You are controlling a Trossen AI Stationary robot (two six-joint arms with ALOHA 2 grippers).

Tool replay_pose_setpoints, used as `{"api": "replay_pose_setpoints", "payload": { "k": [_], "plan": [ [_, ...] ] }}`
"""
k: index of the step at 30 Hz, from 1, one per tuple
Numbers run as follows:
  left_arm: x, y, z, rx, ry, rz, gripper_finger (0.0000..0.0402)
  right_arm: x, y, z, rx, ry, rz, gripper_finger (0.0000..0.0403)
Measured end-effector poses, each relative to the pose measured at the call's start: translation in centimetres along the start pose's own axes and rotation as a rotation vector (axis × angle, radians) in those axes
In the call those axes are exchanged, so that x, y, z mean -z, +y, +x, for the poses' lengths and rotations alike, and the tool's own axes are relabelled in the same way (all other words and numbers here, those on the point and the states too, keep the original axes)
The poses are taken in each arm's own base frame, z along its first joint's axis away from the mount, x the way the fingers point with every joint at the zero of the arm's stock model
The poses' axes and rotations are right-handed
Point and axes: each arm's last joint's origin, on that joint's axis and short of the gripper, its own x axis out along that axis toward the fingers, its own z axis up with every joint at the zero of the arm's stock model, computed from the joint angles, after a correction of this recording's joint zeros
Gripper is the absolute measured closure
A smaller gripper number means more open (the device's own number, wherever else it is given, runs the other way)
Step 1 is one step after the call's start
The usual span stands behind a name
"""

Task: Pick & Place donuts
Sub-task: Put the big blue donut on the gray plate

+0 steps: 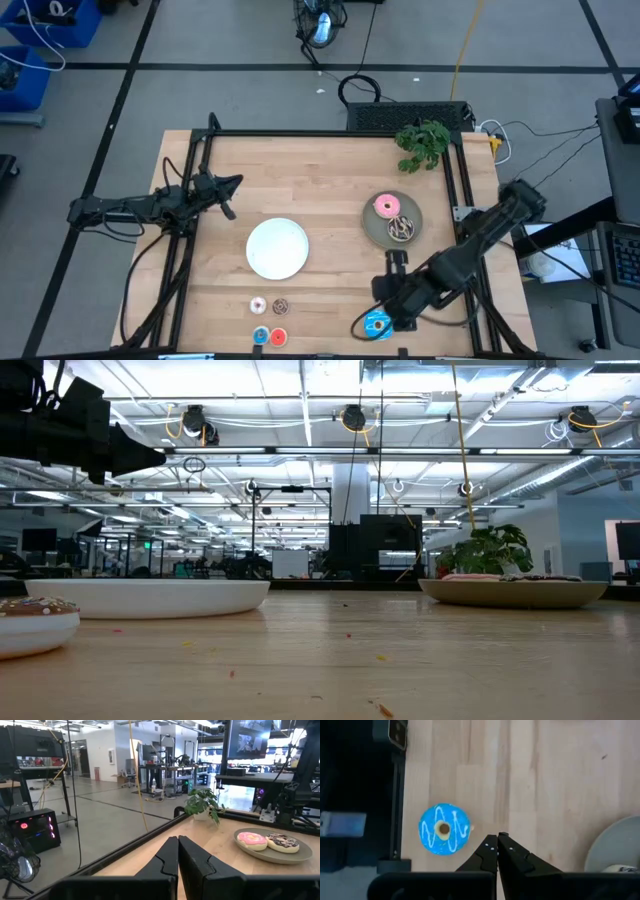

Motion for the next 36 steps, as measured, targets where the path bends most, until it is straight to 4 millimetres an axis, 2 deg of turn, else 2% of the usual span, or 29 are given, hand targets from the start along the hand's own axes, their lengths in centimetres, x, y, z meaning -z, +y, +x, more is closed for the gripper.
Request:
{"api": "replay_pose_setpoints", "payload": {
  "k": [7, 12, 18, 23, 27, 31, 36],
  "plan": [
    [0.1, 0.0, 0.0, 0.007, 0.006, 0.008, 0.0385, -0.6, 1.7, 4.7, 0.041, 0.11, -0.067, 0.0403],
    [0.1, 0.0, 0.0, 0.007, 0.006, 0.033, 0.0385, -0.9, 2.6, 7.0, -0.004, 0.136, -0.078, 0.0403],
    [-0.1, 0.0, 0.0, 0.005, -0.014, 0.033, 0.0385, -0.4, 3.3, 7.7, 0.005, 0.153, -0.069, 0.0403],
    [-0.1, 0.0, 0.0, 0.005, -0.013, 0.046, 0.0385, 0.5, 4.7, 8.2, -0.021, 0.099, -0.042, 0.0403],
    [-0.2, 0.0, 0.0, 0.005, -0.013, 0.048, 0.0385, 1.9, 4.4, 9.1, 0.042, 0.138, 0.018, 0.0401],
    [-0.2, 0.0, 0.0, 0.005, -0.015, 0.048, 0.0385, 2.4, 3.9, 9.5, 0.065, 0.172, 0.002, 0.037],
    [-0.3, 0.0, 0.0, 0.005, -0.023, 0.043, 0.0385, 2.3, 4.3, 10.2, -0.014, 0.144, -0.086, 0.029]
  ]
}}
